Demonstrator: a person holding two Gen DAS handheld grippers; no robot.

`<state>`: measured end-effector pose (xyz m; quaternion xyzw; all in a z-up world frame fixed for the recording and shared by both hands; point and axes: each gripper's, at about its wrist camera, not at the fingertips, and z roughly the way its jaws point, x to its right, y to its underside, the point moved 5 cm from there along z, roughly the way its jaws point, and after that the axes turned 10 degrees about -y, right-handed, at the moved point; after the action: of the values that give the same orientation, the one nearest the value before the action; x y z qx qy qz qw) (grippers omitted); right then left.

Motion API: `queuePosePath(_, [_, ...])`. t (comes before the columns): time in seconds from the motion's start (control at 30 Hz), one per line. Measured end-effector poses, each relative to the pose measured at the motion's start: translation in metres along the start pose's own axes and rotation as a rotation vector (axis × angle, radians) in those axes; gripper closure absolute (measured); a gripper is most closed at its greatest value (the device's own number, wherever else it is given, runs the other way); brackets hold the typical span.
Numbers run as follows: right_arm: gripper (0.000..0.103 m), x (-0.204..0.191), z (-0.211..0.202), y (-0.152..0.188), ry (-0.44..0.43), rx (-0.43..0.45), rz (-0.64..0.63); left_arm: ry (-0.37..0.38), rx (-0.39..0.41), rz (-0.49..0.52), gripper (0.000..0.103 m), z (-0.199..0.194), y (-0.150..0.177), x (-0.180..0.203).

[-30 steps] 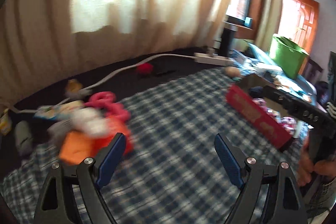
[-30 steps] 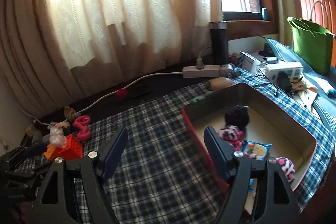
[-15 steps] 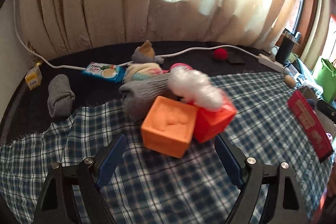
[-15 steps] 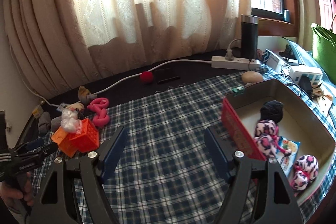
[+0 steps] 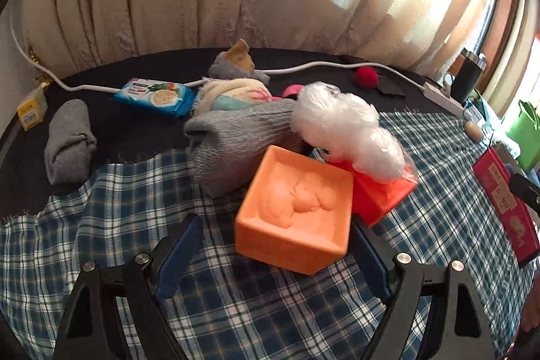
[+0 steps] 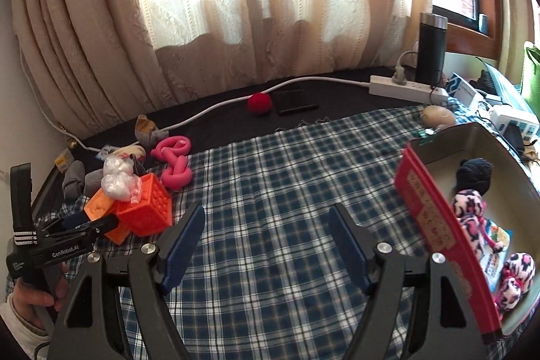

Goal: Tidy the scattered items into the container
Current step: 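Grasp the orange rubber block with the left tool while the right tool grasps the white plastic bag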

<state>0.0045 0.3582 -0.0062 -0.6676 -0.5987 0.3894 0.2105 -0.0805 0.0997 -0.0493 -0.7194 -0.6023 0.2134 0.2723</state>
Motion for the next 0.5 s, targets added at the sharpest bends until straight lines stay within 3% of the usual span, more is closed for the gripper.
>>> queuePosePath(0.1, [0.024,-0.006,0.005,0.001,-0.007,-0.01,-0.009,0.016,-0.017,0.015,0.043,0.004,0.003,0.004])
queuePosePath(0.33, [0.024,-0.03,0.009,0.001,-0.027,-0.027,-0.076,-0.03,-0.034,0.002,0.045,-0.008,0.007,0.002])
queuePosePath(0.5, [0.024,-0.055,0.016,0.0,-0.071,-0.044,-0.137,-0.035,0.001,-0.028,0.045,-0.028,0.007,-0.003])
